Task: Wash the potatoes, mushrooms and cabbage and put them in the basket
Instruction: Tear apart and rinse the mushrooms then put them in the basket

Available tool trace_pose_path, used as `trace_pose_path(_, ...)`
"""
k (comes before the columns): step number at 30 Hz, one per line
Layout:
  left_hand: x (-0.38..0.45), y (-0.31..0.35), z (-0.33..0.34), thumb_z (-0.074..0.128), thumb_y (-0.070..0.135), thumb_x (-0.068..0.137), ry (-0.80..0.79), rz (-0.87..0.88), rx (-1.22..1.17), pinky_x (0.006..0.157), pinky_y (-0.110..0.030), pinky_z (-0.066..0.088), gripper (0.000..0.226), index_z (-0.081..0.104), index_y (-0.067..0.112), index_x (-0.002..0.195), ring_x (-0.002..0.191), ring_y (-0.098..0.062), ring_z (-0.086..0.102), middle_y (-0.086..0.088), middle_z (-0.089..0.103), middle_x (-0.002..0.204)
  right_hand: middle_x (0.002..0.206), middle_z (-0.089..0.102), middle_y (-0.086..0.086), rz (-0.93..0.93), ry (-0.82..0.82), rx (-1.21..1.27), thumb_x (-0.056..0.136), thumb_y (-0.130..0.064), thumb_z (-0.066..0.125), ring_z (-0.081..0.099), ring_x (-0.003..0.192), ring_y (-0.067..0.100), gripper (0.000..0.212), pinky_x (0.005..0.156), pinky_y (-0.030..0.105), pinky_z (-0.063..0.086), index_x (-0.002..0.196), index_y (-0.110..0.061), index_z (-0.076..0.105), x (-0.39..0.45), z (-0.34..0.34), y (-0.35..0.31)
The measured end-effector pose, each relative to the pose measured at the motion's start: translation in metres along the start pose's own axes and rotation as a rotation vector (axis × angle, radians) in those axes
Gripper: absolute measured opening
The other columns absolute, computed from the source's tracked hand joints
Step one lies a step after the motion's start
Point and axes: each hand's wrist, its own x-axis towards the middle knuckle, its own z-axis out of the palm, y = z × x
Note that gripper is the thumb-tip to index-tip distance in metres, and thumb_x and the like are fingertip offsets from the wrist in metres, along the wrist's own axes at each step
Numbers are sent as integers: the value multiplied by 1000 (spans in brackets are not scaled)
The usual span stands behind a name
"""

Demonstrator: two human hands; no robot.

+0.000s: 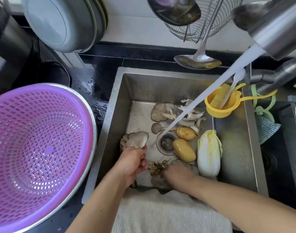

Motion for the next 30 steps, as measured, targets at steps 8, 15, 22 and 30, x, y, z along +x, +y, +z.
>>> trace_pose_path(8, 1, 25, 37, 49, 40, 103, 11, -54, -22, 70, -37, 46, 30, 56, 19, 83, 60, -19, 47, 1, 46, 64, 65, 63, 8, 552, 417, 1069, 96, -33, 65, 62, 62, 26, 28, 58, 42, 50, 80, -11, 72, -45, -65, 30)
trace_pose_path(15, 18, 24, 43, 47, 6, 104, -51, -118, -452, 77, -33, 54, 17, 62, -3, 107, 74, -23, 63, -17, 65, 83, 74, 60, 6, 386, 333, 2117, 100, -14, 57, 56, 60, 16, 19, 57, 28, 49, 85, -7, 65, -30, -106, 2)
trace_pose_path(22, 18, 25, 28, 45, 6, 103, 46, -56, -616, 100, -39, 51, 27, 62, 3, 82, 78, -25, 66, -13, 64, 75, 85, 66, 11, 202, 120, 2716, 98, -18, 52, 65, 73, 19, 20, 67, 29, 57, 86, -6, 62, -12, -119, -5)
trace_pose_path(30, 10, 22, 19, 42, 22, 105, -146, -26, -698, 62, -37, 49, 45, 76, -7, 97, 66, -26, 62, -20, 71, 90, 83, 71, 14, 205, 320, 2129, 103, -15, 60, 67, 68, 21, 15, 60, 29, 56, 104, -2, 68, -19, -113, -10)
